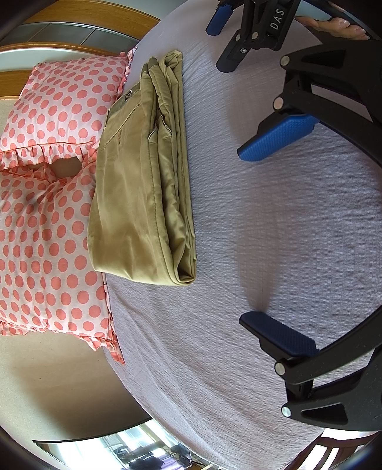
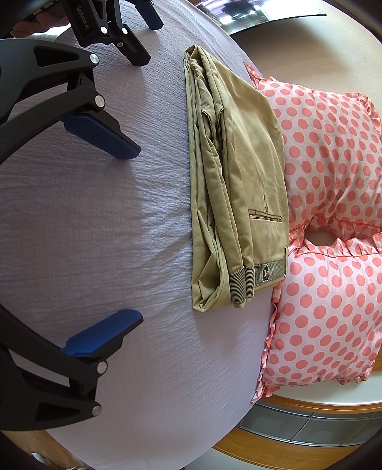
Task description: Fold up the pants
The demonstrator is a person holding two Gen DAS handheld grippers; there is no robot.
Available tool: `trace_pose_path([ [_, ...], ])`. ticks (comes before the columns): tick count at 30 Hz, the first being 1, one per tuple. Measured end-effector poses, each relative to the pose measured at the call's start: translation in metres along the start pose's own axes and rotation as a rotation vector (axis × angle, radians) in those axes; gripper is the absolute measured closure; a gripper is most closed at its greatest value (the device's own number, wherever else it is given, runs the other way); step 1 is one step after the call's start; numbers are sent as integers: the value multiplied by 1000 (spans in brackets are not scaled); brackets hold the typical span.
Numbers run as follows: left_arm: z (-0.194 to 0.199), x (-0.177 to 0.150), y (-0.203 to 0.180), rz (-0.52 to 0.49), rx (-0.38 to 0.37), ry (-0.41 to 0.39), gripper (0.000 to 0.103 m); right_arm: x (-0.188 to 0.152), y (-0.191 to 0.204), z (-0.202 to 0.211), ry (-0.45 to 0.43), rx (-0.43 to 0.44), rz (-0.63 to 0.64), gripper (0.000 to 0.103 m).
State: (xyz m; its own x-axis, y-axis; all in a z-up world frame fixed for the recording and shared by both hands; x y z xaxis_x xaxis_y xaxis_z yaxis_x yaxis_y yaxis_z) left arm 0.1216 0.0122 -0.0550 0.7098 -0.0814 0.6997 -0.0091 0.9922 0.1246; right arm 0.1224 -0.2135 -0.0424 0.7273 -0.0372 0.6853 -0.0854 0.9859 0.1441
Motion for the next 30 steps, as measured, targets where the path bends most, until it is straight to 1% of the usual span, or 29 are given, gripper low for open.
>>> trace_pose_path([
  [8,0,5,0,1,3,16,2,0,0,0,0,-1,-1,1],
  [30,0,7,-1,4,2,-1,2,0,0,-1,-1,-1,-1,1],
])
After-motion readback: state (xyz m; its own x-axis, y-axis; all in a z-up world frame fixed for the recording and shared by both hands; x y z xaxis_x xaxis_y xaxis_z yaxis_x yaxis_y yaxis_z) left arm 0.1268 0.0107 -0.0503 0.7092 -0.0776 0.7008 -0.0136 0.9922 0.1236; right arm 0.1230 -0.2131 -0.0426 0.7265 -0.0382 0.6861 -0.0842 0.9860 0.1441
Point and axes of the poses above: each gripper's, at about its wrist camera, not at the fingertips, and z roughly against the way its jaws point, y to its left, x to its top, the point moved 8 cm from there along -z, roughly the way its jaws point, and after that the axes turned 8 degrees about x, right-handed, at the moved point
